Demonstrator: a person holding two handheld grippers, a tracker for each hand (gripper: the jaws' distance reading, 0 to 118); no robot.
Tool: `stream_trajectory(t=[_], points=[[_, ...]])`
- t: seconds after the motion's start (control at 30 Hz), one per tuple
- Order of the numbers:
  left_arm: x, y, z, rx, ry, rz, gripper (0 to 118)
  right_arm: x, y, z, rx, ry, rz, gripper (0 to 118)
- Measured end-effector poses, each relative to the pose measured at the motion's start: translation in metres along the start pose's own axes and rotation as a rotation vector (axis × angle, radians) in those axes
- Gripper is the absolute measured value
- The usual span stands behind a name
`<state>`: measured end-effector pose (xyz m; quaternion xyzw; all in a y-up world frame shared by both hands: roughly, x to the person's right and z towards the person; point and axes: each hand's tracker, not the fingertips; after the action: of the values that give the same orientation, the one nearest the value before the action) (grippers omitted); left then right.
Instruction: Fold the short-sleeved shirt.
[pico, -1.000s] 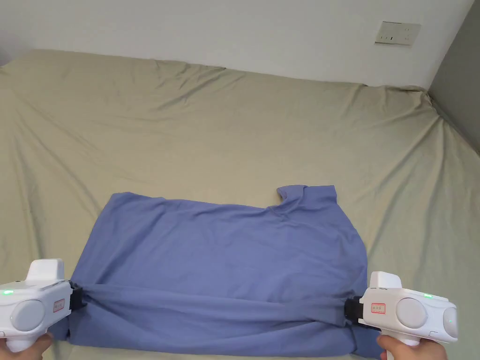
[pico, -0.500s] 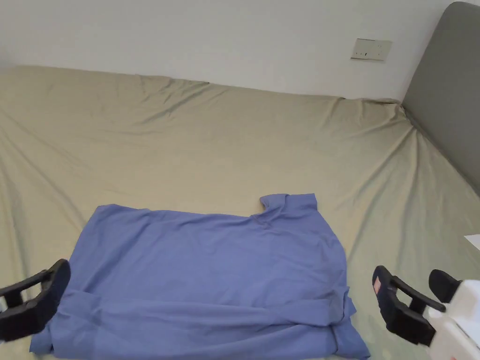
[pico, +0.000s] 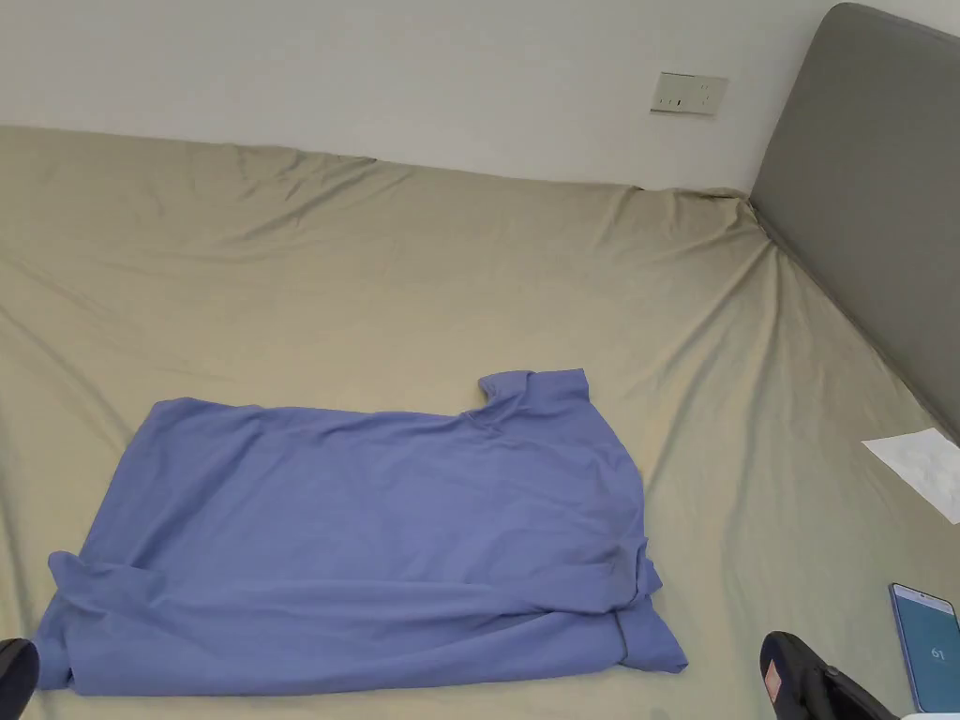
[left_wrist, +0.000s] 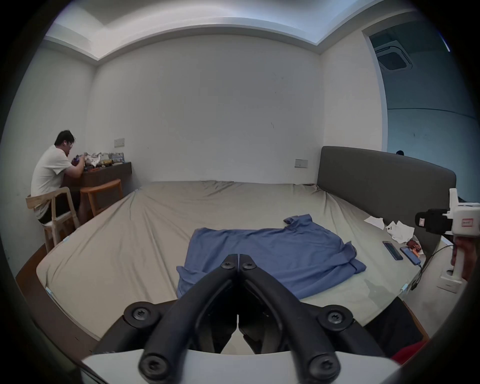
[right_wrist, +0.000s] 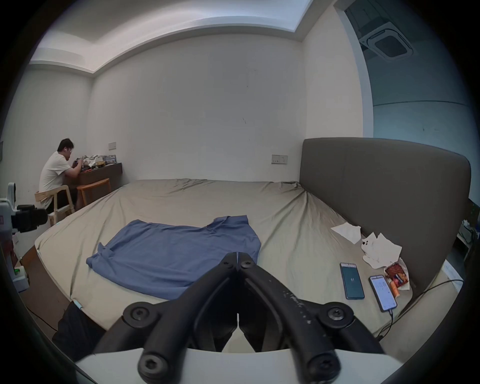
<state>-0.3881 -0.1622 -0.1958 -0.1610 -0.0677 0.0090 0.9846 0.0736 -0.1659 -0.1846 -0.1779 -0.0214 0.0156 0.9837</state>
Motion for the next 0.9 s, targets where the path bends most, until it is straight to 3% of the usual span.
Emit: stream_trajectory(t=[0.03,0.1,0.13,0.2,0.37,0.43,0.53,0.6,0.63,0.7,0.8,0.9], points=[[0.000,-0.001,0.000,0.002,0.006,0.005,0,0.002,0.000,-0.004,-0.008,0.000,-0.002,20],[-0.002,-0.006,-0.004,-0.006,0.008,0.003,0,0.009,0.002,-0.020,-0.041,-0.012,0.001,76],[-0.003,-0.006,-0.005,-0.011,0.011,0.000,0,0.013,0.004,-0.031,-0.093,-0.005,0.013,92],[-0.006,-0.007,-0.007,-0.012,0.011,0.009,0,0.024,0.000,-0.072,-0.177,0.006,0.031,87],[-0.006,-0.011,-0.011,-0.018,0.001,0.037,0,0.051,-0.044,-0.191,-0.482,0.069,-0.079,87],[-0.008,-0.013,-0.013,-0.024,-0.003,0.044,0,0.055,-0.064,-0.226,-0.563,0.062,-0.061,84],[-0.007,-0.017,-0.013,-0.043,0.000,0.049,0,0.053,-0.083,-0.250,-0.578,0.088,-0.058,58],[-0.008,-0.019,-0.015,-0.055,0.008,0.046,0,0.052,-0.085,-0.261,-0.594,0.094,-0.050,49],[-0.008,-0.020,-0.015,-0.059,0.010,0.047,0,0.051,-0.086,-0.264,-0.593,0.097,-0.046,38],[-0.012,-0.022,-0.018,-0.067,0.013,0.064,0,0.052,-0.090,-0.271,-0.627,0.100,-0.036,3],[-0.015,-0.023,-0.020,-0.076,0.019,0.078,0,0.052,-0.093,-0.268,-0.630,0.151,-0.099,2],[-0.017,-0.023,-0.025,-0.092,0.028,0.094,0,0.047,-0.090,-0.265,-0.623,0.126,-0.074,1]])
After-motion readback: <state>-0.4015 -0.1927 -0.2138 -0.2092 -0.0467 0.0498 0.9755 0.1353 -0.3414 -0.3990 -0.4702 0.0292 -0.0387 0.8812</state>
